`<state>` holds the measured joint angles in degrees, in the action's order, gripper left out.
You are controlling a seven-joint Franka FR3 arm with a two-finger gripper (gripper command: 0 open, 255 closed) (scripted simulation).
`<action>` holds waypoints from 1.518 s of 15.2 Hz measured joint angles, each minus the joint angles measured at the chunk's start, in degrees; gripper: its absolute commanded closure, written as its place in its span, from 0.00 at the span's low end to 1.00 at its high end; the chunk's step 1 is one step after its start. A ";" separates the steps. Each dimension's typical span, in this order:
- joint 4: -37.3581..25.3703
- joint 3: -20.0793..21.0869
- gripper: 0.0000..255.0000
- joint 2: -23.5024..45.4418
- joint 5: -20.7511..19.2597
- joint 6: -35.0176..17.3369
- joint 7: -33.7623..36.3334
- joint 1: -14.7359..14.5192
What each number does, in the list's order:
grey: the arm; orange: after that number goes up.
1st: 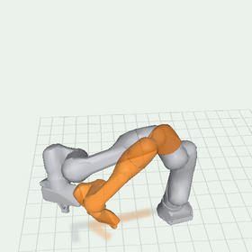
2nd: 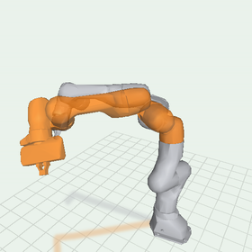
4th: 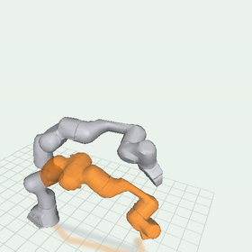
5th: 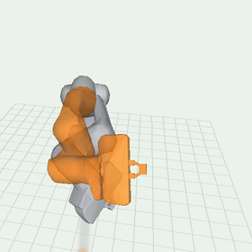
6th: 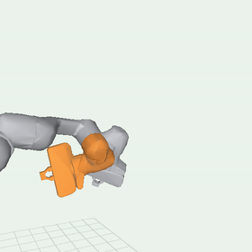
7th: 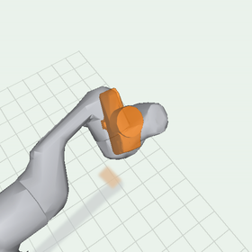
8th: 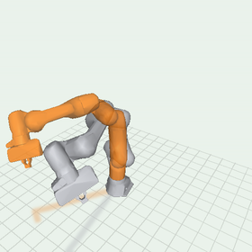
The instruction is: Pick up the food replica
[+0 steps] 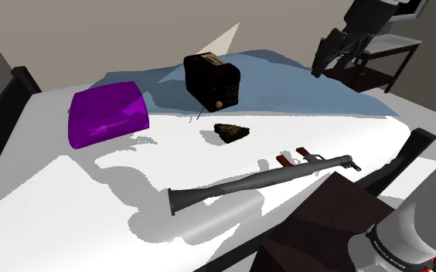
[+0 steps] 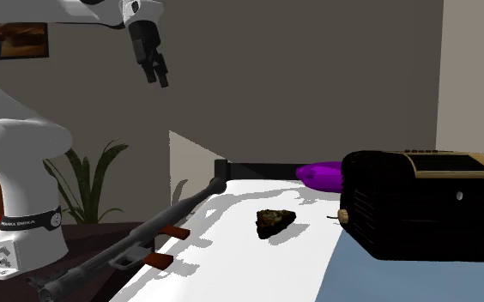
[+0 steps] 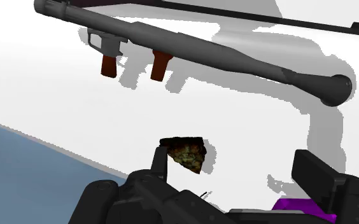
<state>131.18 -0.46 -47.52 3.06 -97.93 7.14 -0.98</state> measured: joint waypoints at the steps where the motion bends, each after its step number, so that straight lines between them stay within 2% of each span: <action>1: 0.00 0.00 0.00 0.00 0.00 0.00 0.00 0.00; 7: 0.21 -0.20 0.00 8.86 -0.66 -6.84 -2.30 -0.58; 12: -2.11 -0.53 0.00 18.79 -1.34 -12.39 -4.63 -1.01; 17: -5.48 -0.67 0.00 29.59 -1.98 -17.71 -6.77 -1.39; 23: -12.62 -0.60 0.00 42.96 -2.83 -21.48 -8.91 -1.72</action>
<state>118.56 -1.06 -4.56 0.22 -119.42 -1.77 -2.69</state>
